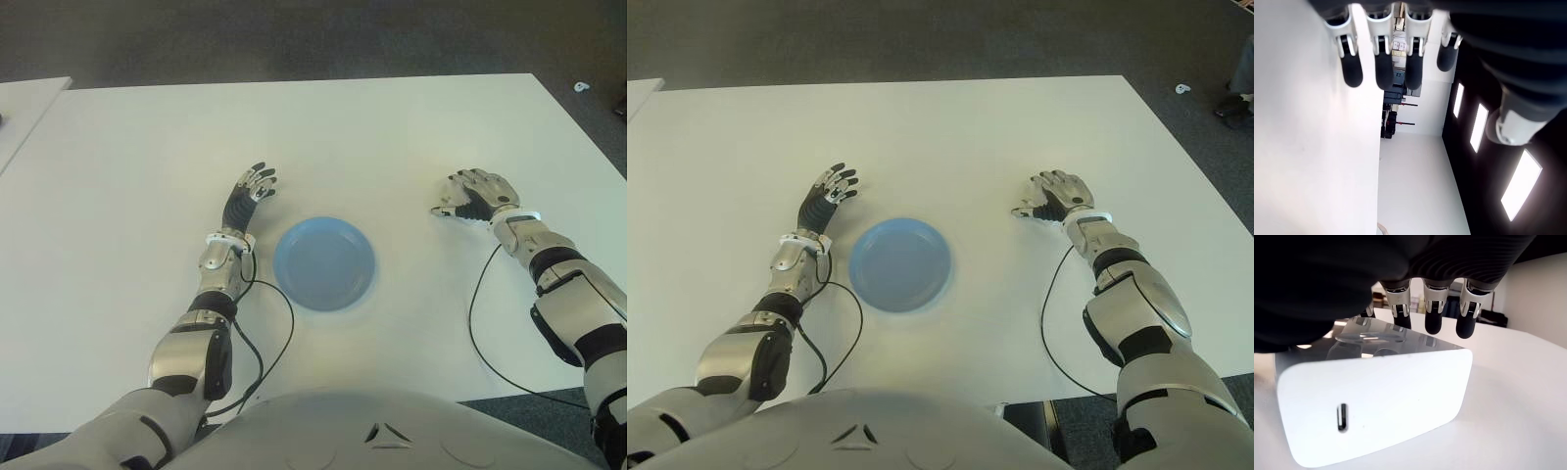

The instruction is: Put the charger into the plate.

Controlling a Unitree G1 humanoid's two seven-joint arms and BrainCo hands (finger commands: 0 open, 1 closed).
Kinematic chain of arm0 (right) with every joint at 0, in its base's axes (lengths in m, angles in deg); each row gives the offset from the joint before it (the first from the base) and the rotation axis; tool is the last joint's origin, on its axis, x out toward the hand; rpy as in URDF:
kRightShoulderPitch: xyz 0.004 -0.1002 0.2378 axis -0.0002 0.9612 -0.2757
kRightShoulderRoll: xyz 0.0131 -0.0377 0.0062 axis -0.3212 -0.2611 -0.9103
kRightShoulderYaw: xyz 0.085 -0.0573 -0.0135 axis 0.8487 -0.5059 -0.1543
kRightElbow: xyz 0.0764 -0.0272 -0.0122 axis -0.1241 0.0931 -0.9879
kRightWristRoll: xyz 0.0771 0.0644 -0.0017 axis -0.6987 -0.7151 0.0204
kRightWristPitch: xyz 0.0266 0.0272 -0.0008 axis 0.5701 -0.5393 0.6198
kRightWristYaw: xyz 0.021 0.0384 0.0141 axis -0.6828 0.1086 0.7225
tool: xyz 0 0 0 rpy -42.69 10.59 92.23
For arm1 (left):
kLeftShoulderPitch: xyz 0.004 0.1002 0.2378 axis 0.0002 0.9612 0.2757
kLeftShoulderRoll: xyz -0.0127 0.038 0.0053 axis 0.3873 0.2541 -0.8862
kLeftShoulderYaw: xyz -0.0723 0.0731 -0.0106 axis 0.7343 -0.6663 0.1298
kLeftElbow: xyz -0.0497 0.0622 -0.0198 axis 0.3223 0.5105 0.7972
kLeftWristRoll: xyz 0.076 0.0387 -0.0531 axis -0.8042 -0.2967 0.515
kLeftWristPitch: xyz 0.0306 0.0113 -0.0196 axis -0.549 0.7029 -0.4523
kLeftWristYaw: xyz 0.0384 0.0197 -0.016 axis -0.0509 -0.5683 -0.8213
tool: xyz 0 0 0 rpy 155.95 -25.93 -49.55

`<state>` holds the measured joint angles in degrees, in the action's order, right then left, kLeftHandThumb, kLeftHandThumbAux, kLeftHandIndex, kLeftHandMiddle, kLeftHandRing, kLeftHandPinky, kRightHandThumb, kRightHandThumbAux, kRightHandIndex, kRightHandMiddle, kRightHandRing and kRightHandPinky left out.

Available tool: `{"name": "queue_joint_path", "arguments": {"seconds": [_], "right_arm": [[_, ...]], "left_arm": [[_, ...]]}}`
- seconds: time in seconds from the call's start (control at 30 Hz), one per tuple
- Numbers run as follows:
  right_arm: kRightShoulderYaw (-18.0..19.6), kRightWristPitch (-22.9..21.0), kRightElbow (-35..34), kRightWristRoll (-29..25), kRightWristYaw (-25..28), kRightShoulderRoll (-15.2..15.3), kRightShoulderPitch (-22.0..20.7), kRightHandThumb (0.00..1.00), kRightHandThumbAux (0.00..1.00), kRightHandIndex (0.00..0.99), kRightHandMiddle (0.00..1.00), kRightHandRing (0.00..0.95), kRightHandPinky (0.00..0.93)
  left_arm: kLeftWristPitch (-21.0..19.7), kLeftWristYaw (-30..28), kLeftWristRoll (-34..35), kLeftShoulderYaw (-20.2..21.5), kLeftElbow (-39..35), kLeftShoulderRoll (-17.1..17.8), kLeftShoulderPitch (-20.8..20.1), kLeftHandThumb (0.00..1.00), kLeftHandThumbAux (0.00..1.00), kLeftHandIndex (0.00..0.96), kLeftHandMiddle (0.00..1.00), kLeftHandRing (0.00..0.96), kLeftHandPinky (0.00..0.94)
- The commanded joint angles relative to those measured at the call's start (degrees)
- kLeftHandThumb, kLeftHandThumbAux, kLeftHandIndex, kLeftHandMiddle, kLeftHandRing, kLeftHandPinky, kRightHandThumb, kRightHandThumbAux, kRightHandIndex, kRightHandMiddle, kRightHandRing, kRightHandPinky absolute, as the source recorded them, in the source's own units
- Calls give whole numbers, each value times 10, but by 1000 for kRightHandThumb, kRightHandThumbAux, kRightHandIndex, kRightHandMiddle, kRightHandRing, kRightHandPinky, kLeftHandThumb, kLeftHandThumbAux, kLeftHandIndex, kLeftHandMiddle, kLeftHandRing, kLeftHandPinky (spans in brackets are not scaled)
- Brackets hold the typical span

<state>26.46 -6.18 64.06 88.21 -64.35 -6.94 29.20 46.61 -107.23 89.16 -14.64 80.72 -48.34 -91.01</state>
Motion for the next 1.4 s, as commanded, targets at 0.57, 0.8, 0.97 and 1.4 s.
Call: {"name": "queue_joint_path", "arguments": {"seconds": [0.57, 0.8, 0.97, 1.4], "right_arm": [[57, 10, -2, -39, 1, -23, 84, 353, 149, 0, 0, 0, 0], [84, 11, -2, -62, 2, -37, 99, 369, 150, 0, 0, 0, 0], [95, 14, -3, -69, 5, -42, 105, 377, 156, 0, 0, 0, 0], [113, 22, -3, -78, 13, -53, 116, 374, 160, 0, 0, 0, 0]], "left_arm": [[-14, -11, 3, 5, 19, 9, 6, 32, 510, 133, 189, 195, 221], [-13, -11, 3, 6, 19, 11, 6, 31, 513, 137, 194, 199, 224], [-14, -10, 2, 5, 20, 12, 6, 30, 510, 137, 193, 197, 221], [-14, -19, 8, 7, 21, 14, 7, 23, 503, 145, 193, 197, 223]]}}
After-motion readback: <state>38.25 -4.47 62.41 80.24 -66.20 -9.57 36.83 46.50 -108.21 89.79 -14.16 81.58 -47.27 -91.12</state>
